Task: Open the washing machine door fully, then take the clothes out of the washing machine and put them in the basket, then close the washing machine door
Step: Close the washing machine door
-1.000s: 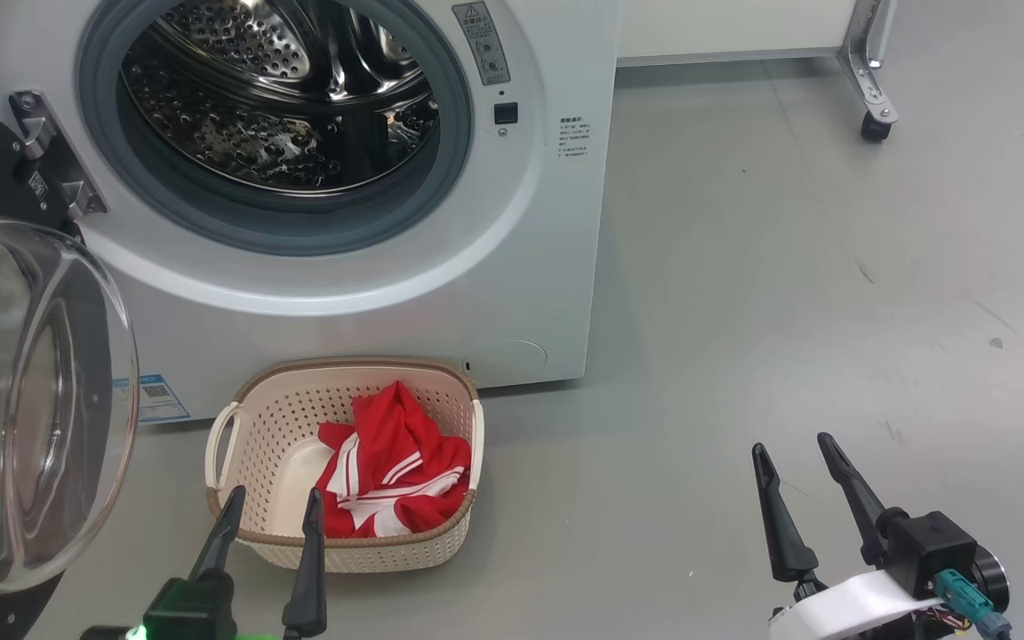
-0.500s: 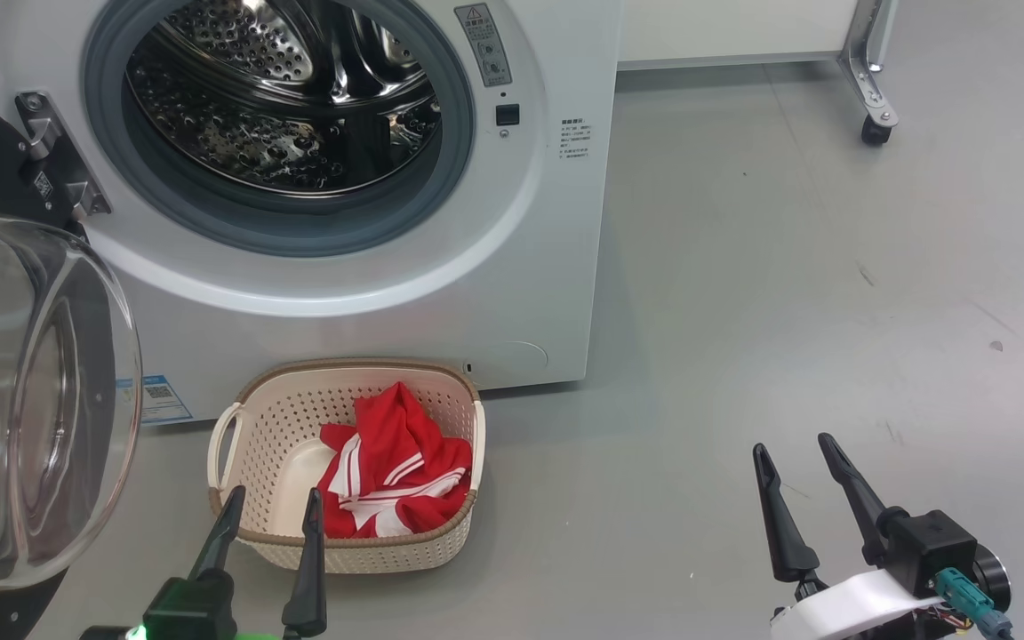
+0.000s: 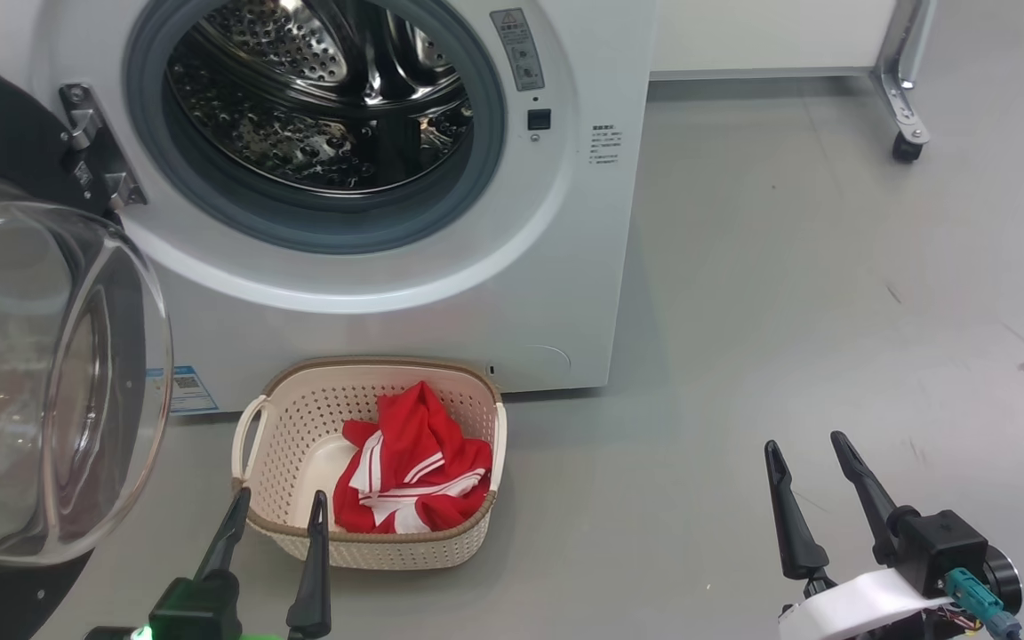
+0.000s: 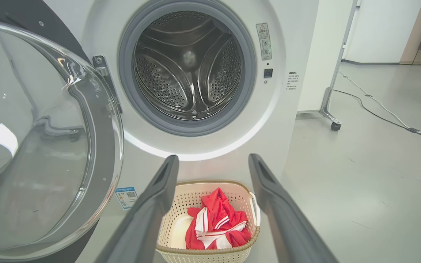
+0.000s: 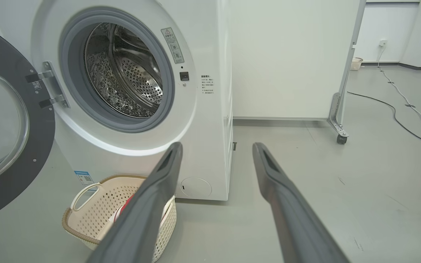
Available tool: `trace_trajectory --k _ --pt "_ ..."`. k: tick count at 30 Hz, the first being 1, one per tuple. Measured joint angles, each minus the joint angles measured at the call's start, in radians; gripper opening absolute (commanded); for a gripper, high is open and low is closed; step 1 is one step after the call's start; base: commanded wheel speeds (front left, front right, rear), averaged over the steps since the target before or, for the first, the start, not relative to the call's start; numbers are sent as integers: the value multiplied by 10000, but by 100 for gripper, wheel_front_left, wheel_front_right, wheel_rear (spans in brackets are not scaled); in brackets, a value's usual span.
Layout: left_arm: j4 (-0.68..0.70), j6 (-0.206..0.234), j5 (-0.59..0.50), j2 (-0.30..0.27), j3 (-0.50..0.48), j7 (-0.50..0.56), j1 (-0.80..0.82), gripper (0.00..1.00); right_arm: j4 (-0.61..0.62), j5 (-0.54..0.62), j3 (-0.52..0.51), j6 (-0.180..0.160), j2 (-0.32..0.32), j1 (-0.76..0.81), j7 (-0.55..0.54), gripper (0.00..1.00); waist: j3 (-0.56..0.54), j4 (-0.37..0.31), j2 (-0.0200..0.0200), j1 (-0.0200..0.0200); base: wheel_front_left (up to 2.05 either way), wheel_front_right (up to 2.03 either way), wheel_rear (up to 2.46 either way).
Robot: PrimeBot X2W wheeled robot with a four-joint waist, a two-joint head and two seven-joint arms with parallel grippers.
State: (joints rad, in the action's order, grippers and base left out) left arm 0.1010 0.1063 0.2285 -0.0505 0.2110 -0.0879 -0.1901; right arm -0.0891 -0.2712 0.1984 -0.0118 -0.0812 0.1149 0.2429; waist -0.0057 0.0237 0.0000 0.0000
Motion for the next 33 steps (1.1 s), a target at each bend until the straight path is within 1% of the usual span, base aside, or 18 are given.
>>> trace_trajectory --k 7,13,28,29,30,31,33 --pt "-10 2 -33 0 -12 0 4 100 59 -12 -33 -2 -35 169 0 100 14 485 0 0 0 0 0" --pt "-8 27 -58 0 -94 -29 12 100 123 -12 -42 -2 -90 180 0 100 19 1090 0 0 0 0 0" --pt "13 44 -56 0 -276 -117 13 100 236 -13 36 4 -109 179 -12 100 34 3045 0 0 0 0 0" --pt "13 44 -56 0 -276 -117 13 100 236 -13 36 4 -109 179 -12 100 34 3045 0 0 0 0 0" --pt "17 46 -56 0 -282 -121 13 100 268 -13 40 4 -109 179 -12 100 46 3317 0 0 0 0 0" --pt "17 46 -56 0 -282 -121 13 100 268 -13 40 4 -109 179 -12 100 46 3317 0 0 0 0 0" --pt "36 46 -56 0 -309 -161 13 100 299 -13 46 2 -109 178 -13 100 78 3711 0 0 0 0 0"
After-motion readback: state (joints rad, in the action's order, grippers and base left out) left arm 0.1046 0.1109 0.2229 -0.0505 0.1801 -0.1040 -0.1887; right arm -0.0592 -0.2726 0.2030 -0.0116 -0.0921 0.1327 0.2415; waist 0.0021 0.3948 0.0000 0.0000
